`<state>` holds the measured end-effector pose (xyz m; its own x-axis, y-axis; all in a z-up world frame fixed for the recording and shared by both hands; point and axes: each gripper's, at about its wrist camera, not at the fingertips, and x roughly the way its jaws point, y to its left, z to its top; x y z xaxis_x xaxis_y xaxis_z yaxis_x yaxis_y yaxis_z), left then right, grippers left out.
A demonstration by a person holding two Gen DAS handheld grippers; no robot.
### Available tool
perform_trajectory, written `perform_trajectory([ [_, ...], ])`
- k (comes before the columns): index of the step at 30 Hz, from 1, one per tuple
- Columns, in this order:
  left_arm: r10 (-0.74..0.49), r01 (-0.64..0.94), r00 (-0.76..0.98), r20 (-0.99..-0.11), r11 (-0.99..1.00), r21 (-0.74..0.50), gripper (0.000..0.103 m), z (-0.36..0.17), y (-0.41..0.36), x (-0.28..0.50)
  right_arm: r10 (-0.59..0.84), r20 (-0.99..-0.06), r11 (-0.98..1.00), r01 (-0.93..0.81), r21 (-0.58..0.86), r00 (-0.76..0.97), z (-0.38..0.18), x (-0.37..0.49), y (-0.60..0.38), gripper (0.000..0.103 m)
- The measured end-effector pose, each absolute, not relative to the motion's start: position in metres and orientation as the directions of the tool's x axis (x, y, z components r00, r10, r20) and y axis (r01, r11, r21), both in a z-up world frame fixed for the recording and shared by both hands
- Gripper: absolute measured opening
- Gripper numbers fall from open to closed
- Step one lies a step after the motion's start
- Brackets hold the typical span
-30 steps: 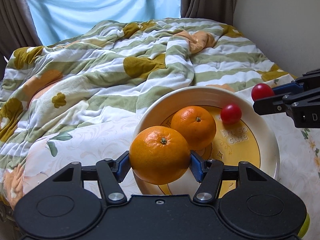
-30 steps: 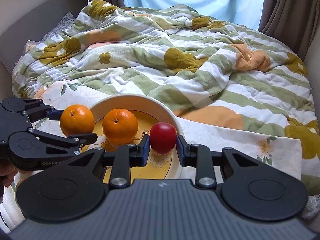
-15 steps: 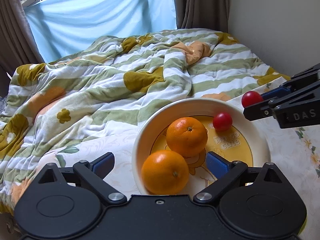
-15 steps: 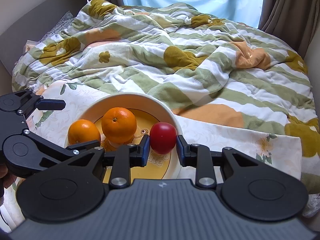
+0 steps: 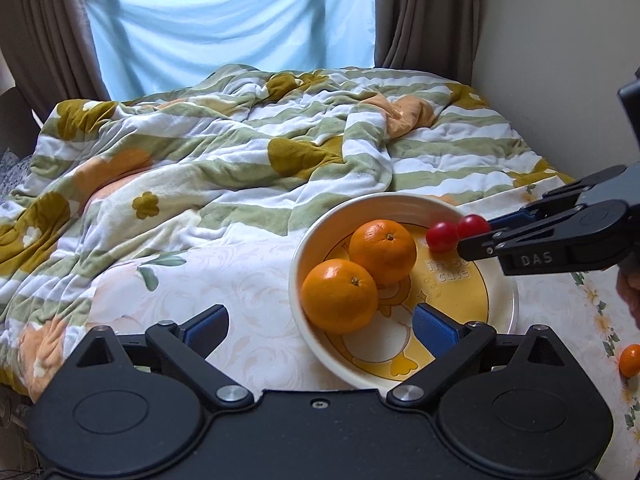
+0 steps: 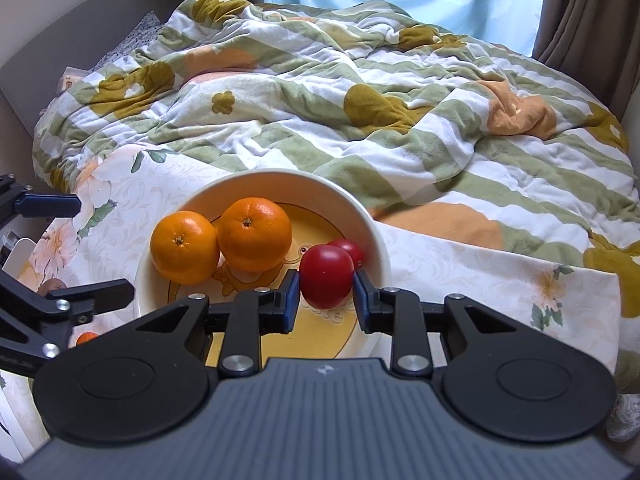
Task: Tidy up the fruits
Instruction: 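Release the orange and tomato into the bowl by opening both grippers, then move both grippers back toward the remaining fruits on the table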
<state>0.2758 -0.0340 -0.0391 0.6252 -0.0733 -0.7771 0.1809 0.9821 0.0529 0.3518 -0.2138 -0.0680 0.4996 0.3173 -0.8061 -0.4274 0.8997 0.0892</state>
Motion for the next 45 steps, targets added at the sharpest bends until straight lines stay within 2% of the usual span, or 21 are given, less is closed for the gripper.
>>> perform_trajectory([
  [12,-0.051,0.124,0.659,-0.75,0.991,0.042,0.1,-0.032,-0.023,0.253,0.314,-0.821,0.891,-0.447,0.081,0.476,-0.092,0.35,-0.2,0.045],
  [13,-0.052,0.123,0.659,-0.75,0.992,0.039,0.1,-0.031,-0.022,0.251,0.315,-0.817,0.89,-0.449,0.078,0.484,-0.091,0.35,-0.199,0.049],
  [15,-0.051,0.118,0.662,-0.748,0.992,0.037,0.1,-0.03,-0.022,0.247,0.313,-0.809,0.891,-0.45,0.067,0.498,-0.088,0.348,-0.197,0.065],
  [16,-0.051,0.117,0.664,-0.746,0.993,0.036,0.1,-0.029,-0.022,0.245,0.306,-0.804,0.893,-0.446,0.057,0.51,-0.086,0.347,-0.197,0.084],
  [17,-0.052,0.116,0.668,-0.742,0.993,0.035,0.1,-0.027,-0.022,0.242,0.296,-0.798,0.898,-0.438,0.045,0.524,-0.084,0.344,-0.196,0.097],
  [19,-0.054,0.114,0.676,-0.734,0.993,0.031,0.1,-0.023,-0.023,0.235,0.29,-0.773,0.905,-0.424,0.03,0.564,-0.075,0.337,-0.198,0.103],
  [35,-0.035,0.064,0.765,-0.643,0.998,0.023,0.103,0.026,-0.031,0.141,0.299,-0.673,0.922,-0.387,0.02,0.676,-0.001,0.247,-0.227,0.103],
  [45,-0.007,0.025,0.781,-0.624,0.999,0.02,0.103,0.03,-0.033,0.072,0.292,-0.601,0.925,-0.379,-0.019,0.744,0.034,0.164,-0.247,0.103],
])
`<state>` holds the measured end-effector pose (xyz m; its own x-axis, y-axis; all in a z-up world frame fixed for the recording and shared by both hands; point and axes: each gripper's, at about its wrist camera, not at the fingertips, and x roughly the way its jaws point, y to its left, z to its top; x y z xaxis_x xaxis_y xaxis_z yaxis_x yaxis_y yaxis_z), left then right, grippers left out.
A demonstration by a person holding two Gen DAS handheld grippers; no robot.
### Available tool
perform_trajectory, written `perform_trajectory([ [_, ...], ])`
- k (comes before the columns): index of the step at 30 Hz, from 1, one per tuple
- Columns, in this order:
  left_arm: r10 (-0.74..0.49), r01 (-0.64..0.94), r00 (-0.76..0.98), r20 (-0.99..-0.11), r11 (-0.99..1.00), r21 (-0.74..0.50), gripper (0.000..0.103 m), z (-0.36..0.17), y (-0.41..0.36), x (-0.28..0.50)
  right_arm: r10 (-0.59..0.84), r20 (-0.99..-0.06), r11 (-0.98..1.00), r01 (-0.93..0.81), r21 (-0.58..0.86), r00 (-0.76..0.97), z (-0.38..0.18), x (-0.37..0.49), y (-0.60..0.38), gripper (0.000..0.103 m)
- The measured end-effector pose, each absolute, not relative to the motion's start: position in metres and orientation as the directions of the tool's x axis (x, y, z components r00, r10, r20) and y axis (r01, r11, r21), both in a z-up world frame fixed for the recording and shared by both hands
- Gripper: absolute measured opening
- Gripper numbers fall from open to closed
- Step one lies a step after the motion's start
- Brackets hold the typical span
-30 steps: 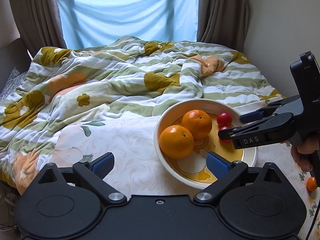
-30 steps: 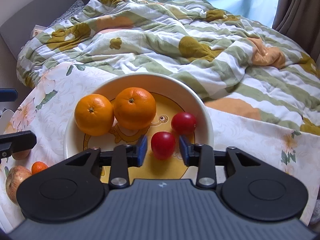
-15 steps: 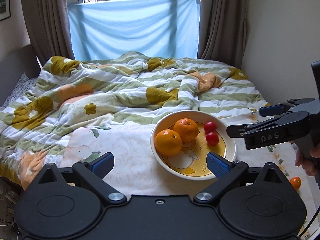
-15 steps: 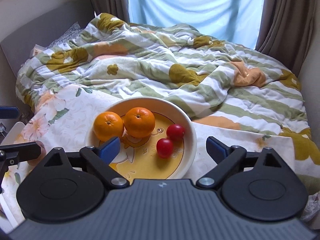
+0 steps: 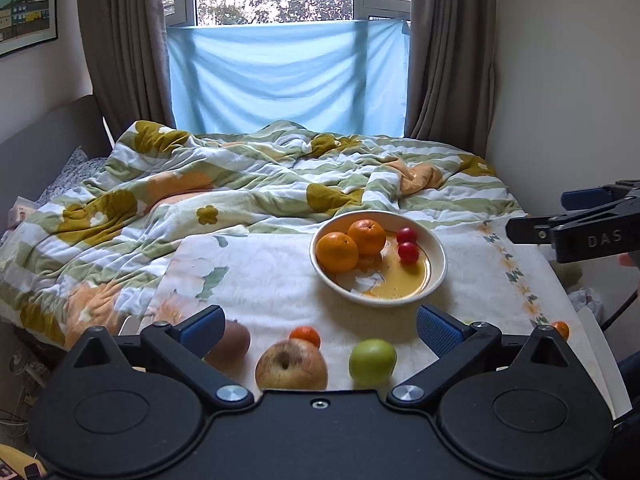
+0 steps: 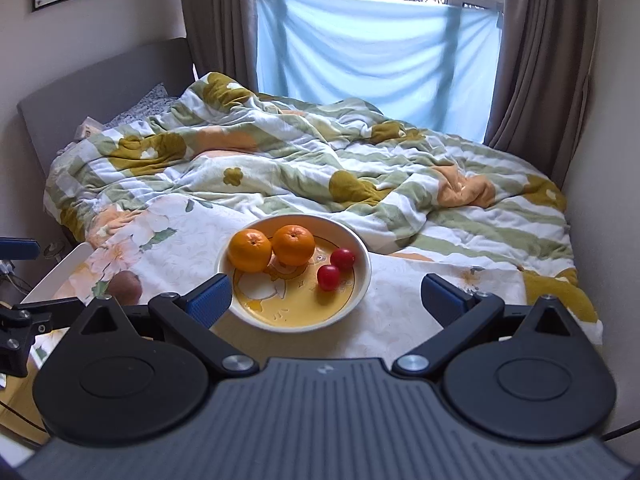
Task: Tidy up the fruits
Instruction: 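Move both grippers back toward the remaining fruits on the table, then grasp the large brownish apple with the left gripper while the right gripper grasps the green pomelo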
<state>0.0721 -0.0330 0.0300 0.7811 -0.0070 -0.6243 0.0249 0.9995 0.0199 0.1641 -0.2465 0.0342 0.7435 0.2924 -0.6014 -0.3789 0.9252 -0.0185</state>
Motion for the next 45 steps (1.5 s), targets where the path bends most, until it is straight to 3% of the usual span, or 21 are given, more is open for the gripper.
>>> perform_trajectory([
  [11,0.036,-0.041,0.756,-0.653,0.999,0.007,0.103,0.008,-0.021,0.041,0.302,-0.649,0.927,-0.374,0.028,0.698,0.027,0.112,-0.255,0.103],
  [24,-0.015,-0.086,0.699,-0.715,0.991,-0.104,0.102,-0.047,0.007,0.07,0.226,-0.683,0.953,-0.302,0.008,0.695,-0.041,0.096,-0.238,0.103],
  [32,-0.03,-0.064,0.676,-0.736,0.993,-0.099,0.1,-0.08,0.012,0.109,0.175,-0.721,0.978,-0.205,0.047,0.67,-0.087,0.112,-0.232,0.103],
  [41,-0.044,-0.036,0.649,-0.76,0.996,-0.088,0.089,-0.096,0.01,0.136,0.129,-0.738,0.989,-0.144,0.043,0.663,-0.104,0.126,-0.227,0.103],
  [45,-0.062,-0.023,0.631,-0.773,0.995,-0.098,0.077,-0.1,0.01,0.14,0.125,-0.741,0.989,-0.142,0.041,0.66,-0.108,0.133,-0.225,0.103],
])
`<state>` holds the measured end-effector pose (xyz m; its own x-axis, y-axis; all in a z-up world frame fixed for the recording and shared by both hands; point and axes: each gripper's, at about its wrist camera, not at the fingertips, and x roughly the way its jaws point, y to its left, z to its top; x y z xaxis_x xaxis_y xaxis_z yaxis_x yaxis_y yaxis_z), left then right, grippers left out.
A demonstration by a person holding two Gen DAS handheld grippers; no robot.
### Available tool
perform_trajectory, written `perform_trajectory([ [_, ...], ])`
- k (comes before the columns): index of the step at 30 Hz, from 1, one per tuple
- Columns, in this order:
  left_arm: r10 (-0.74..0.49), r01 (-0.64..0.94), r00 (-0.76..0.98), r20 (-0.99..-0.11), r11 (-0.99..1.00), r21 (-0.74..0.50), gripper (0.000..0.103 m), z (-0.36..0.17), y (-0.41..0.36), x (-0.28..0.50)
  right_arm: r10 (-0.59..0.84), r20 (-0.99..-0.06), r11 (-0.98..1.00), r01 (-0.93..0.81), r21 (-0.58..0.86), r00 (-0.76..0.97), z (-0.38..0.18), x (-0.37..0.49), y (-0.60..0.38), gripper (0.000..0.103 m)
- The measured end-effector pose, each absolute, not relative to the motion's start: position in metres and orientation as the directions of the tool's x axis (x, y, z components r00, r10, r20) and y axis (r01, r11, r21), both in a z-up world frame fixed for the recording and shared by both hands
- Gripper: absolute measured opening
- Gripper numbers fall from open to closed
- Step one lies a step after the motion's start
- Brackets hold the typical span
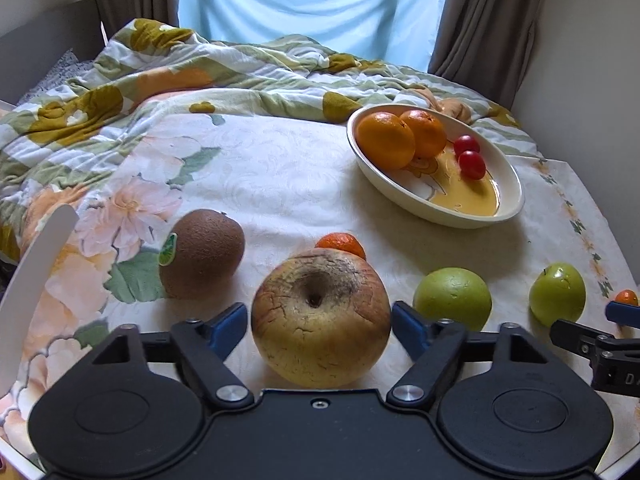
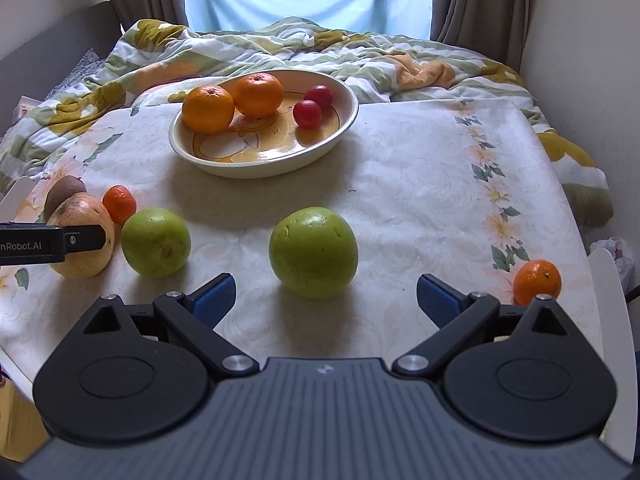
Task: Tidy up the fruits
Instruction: 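Grasp the large brownish apple with the left gripper while the right gripper grasps the green pomelo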
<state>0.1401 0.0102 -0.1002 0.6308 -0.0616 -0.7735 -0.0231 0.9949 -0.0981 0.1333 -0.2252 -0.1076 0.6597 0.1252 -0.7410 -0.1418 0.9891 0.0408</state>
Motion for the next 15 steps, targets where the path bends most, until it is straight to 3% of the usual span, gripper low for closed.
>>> perform_trajectory([
  [10,-0.069,-0.007,0.63,-0.774,0.996,-0.094,0.077,-0.099,0.01,0.137,0.137,-0.748,0.986,-0.163,0.039,0.65,-0.112,0.149,-0.217,0.103],
  [15,-0.076,-0.008,0.619,-0.782,0.995,-0.102,0.077,-0.099,0.009,0.135,0.142,-0.756,0.984,-0.173,0.039,0.639,-0.117,0.154,-0.214,0.095],
])
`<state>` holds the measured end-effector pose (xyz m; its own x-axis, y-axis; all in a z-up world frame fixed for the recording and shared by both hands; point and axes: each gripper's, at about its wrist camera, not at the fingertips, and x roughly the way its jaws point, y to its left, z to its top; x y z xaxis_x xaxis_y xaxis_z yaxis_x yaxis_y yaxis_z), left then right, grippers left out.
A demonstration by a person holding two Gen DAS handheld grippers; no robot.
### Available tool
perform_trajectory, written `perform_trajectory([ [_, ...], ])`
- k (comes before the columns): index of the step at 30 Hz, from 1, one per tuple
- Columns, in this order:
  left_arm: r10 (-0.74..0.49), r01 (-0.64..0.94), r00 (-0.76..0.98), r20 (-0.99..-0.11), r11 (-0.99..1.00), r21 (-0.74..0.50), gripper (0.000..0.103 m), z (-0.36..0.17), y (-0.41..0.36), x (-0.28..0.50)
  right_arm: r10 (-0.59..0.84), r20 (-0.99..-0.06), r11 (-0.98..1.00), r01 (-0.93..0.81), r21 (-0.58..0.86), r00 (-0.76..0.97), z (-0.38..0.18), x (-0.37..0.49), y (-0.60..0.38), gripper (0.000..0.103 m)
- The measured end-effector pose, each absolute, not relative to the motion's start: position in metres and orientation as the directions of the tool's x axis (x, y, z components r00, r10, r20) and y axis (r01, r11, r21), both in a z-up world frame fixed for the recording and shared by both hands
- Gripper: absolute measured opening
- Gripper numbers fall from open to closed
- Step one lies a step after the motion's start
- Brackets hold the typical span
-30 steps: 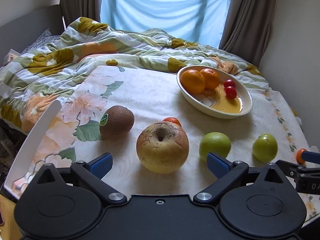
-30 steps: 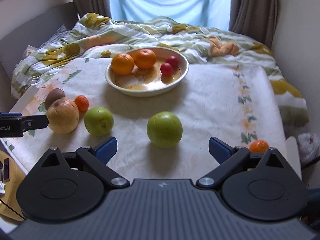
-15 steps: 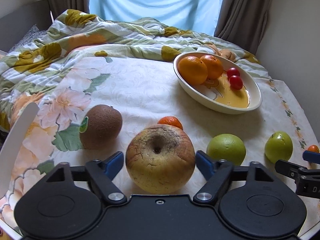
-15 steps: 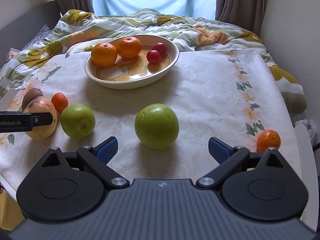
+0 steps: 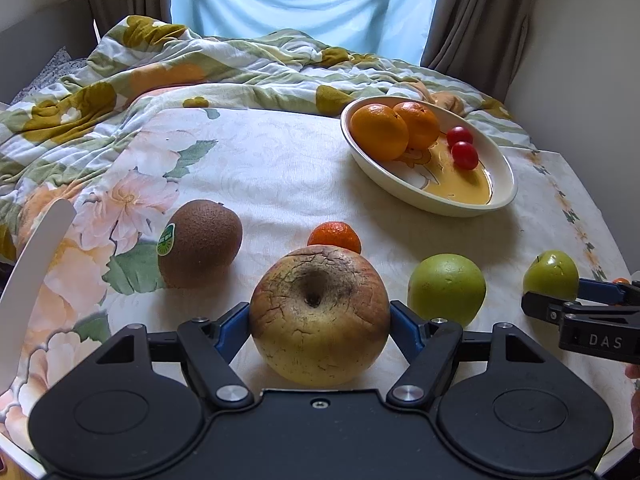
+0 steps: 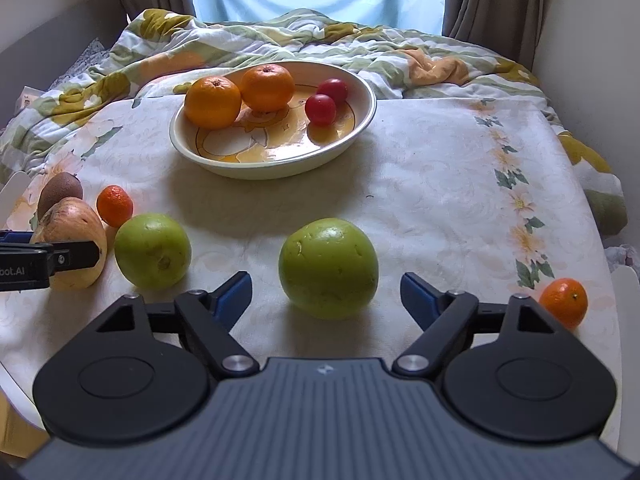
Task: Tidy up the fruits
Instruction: 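Grasp the large brownish apple with the left gripper while the right gripper grasps the green pomelo, then carry the apple and pomelo over the white bowl with both grippers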
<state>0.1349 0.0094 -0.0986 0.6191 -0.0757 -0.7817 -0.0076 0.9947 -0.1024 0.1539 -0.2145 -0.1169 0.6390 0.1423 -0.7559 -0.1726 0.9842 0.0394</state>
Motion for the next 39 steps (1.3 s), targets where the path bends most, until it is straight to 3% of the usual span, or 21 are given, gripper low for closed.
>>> perform_trajectory([
  [10,-0.061,-0.024,0.621,-0.781,0.995,-0.097,0.077,-0.099,0.01,0.125,0.156,-0.756,0.982,-0.185,0.047,0.635,-0.122,0.165,-0.214,0.089],
  [13,-0.055,-0.032,0.622,-0.781,0.995,-0.096,0.077,-0.099,0.011,0.122,0.168,-0.767,0.981,-0.184,0.066,0.62,-0.126,0.168,-0.215,0.072],
  [14,-0.055,-0.033,0.621,-0.782,0.995,-0.095,0.077,-0.099,0.011,0.121,0.162,-0.767,0.981,-0.182,0.06,0.621,-0.127,0.169,-0.216,0.071],
  [26,-0.036,-0.052,0.639,-0.769,0.995,-0.09,0.077,-0.083,0.004,0.103,0.192,-0.749,0.971,-0.233,0.052,0.634,-0.109,0.156,-0.217,0.071],
  [39,-0.051,-0.012,0.701,-0.711,0.996,-0.083,0.077,-0.022,-0.022,0.092,0.249,-0.713,0.954,-0.295,0.062,0.656,-0.05,0.14,-0.237,0.071],
])
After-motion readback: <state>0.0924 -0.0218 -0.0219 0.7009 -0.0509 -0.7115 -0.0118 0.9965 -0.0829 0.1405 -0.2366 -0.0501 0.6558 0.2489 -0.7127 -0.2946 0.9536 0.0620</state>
